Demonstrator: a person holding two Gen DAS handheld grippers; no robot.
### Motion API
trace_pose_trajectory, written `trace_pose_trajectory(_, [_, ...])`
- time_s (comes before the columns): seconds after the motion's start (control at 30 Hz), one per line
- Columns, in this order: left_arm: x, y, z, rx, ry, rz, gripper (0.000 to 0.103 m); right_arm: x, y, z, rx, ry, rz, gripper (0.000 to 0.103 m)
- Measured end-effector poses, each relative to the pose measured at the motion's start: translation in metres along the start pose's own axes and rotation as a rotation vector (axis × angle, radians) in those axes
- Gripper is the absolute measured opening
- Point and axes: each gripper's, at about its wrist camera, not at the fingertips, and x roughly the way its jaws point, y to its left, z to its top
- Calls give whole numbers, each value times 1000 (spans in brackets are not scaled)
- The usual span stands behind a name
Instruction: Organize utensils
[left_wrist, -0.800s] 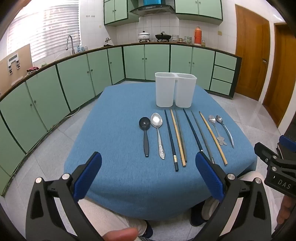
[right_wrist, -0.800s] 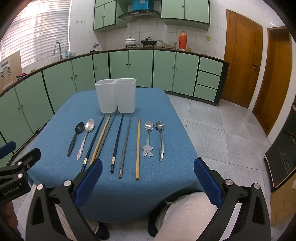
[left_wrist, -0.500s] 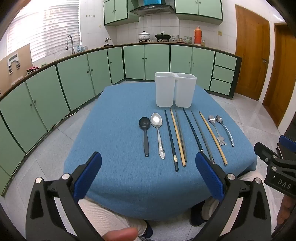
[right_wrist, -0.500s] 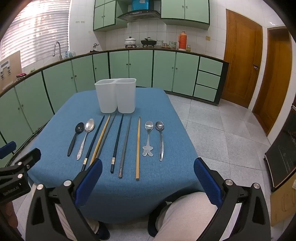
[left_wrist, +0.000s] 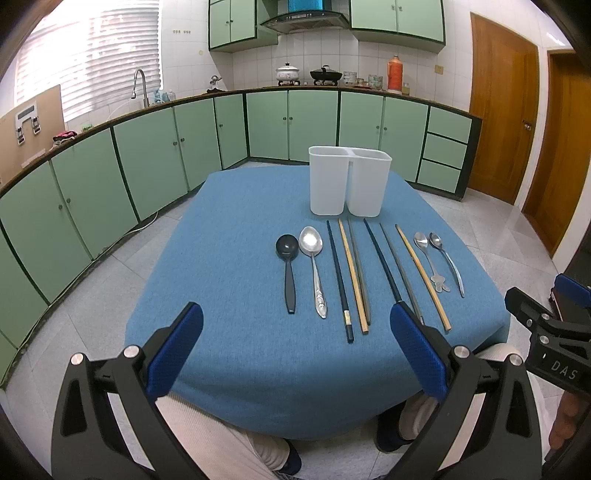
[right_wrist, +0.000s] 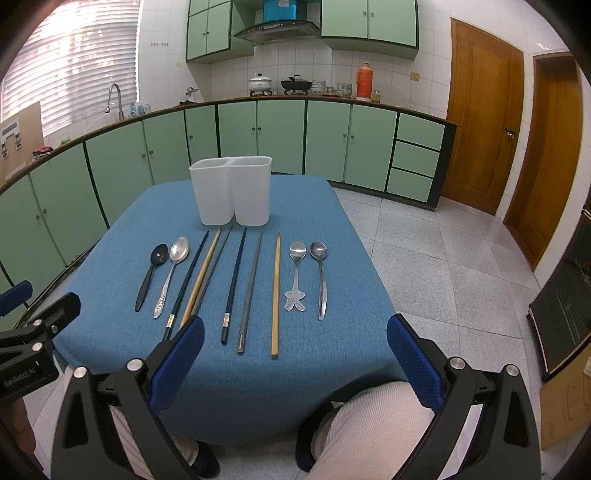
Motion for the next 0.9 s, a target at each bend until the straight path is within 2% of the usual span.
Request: trace_pose_trajectory(0.9, [-2, 0, 2, -2, -9, 1, 98, 0, 0, 0, 1, -3, 1, 97])
